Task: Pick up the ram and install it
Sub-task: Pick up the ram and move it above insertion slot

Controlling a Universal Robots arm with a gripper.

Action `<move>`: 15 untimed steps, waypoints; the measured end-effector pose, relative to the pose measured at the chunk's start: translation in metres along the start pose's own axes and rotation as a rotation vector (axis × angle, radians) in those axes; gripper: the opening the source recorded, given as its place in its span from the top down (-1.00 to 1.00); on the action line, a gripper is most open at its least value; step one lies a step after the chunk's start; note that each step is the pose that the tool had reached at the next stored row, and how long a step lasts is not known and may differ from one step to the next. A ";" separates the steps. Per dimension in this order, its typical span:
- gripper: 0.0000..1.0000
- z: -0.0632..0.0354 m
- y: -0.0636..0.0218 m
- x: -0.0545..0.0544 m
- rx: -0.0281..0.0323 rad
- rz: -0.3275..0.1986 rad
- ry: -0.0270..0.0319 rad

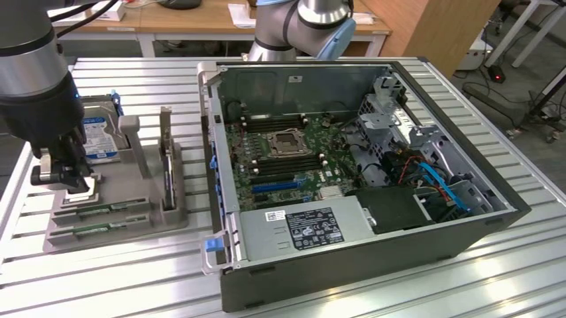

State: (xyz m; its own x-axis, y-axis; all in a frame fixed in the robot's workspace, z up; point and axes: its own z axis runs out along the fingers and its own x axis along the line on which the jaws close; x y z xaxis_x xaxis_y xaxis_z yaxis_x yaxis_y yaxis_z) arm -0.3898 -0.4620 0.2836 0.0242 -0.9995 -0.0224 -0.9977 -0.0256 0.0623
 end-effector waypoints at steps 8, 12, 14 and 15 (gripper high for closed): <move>0.31 0.0005 0.0000 0.001 0.0000 0.000 0.0000; 0.31 0.0005 0.0000 0.003 0.0000 0.000 0.0000; 0.31 0.0005 0.0001 0.004 0.0001 0.000 0.0000; 0.31 0.0005 0.0001 0.005 0.0000 0.000 0.0000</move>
State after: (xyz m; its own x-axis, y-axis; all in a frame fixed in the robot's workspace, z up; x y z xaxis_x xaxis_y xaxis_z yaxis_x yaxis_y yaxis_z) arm -0.3898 -0.4668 0.2829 0.0242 -0.9995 -0.0224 -0.9977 -0.0255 0.0623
